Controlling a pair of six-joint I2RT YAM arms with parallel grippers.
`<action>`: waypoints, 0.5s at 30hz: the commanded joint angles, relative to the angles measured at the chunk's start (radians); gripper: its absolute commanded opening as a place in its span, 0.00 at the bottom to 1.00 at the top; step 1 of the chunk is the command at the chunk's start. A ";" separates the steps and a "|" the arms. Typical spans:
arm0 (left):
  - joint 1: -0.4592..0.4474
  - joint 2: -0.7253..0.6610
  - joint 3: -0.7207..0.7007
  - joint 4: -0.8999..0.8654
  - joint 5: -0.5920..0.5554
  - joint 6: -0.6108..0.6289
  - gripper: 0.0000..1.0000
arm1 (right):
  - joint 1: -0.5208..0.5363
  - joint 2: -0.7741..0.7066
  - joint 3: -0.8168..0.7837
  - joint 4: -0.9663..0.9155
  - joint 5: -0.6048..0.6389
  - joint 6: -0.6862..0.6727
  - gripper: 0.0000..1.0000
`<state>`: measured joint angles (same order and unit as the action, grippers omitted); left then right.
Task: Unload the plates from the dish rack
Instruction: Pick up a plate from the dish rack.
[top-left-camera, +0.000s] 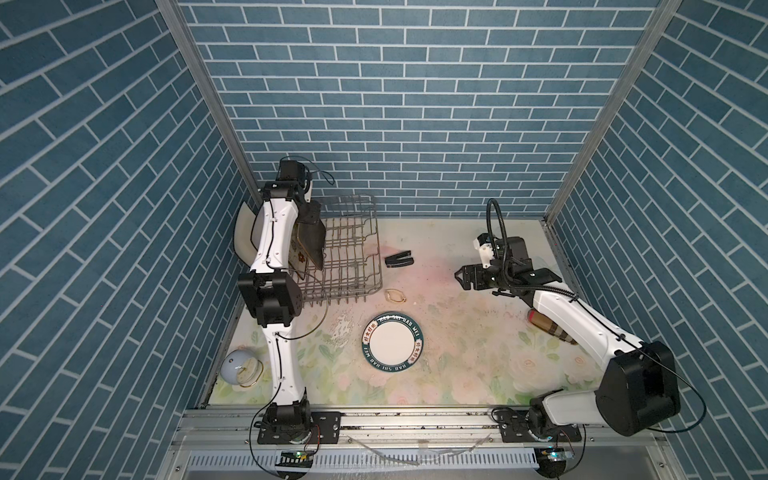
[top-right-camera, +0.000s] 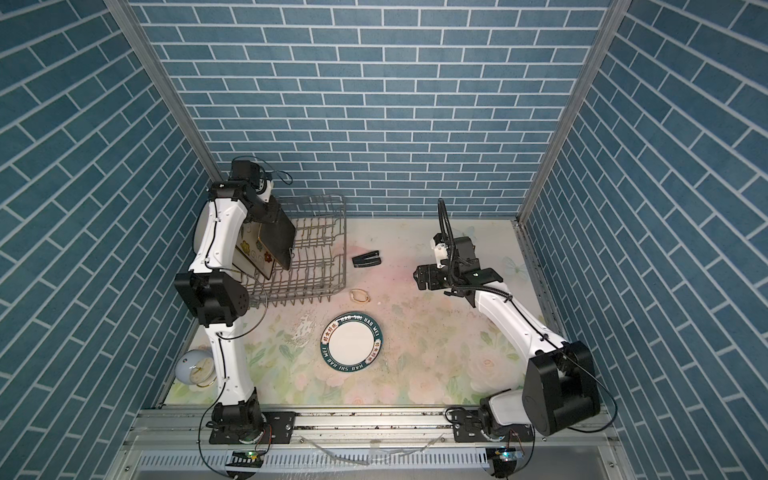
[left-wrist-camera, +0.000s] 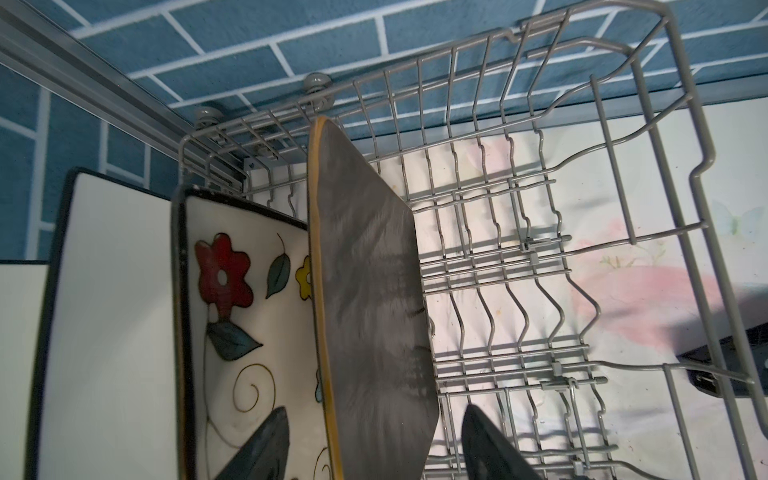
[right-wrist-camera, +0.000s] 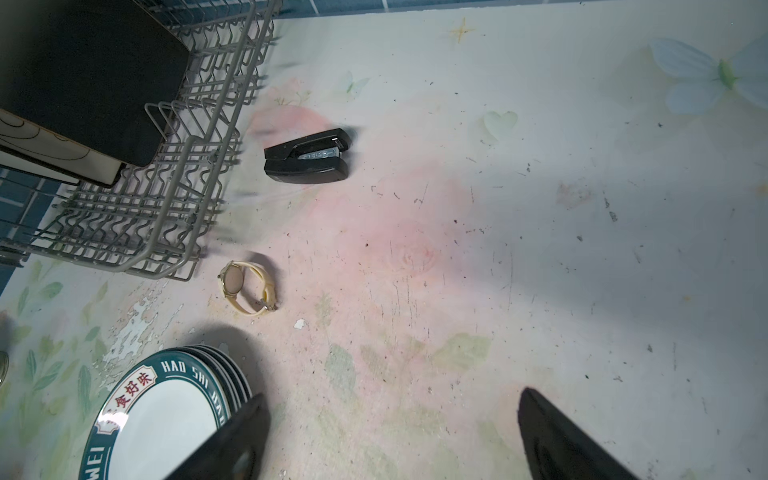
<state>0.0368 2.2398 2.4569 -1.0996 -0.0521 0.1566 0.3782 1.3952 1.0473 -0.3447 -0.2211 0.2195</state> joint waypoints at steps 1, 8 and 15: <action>0.009 0.038 0.035 -0.025 -0.009 -0.016 0.67 | -0.006 0.033 0.065 0.011 -0.034 -0.035 0.90; 0.014 0.098 0.080 -0.046 -0.012 -0.020 0.55 | -0.016 0.094 0.095 0.025 -0.059 -0.032 0.87; 0.013 0.111 0.080 -0.048 0.000 -0.035 0.35 | -0.021 0.122 0.105 0.032 -0.065 -0.032 0.84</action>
<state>0.0483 2.3360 2.5149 -1.1168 -0.0635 0.1318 0.3634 1.5085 1.1057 -0.3214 -0.2680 0.2161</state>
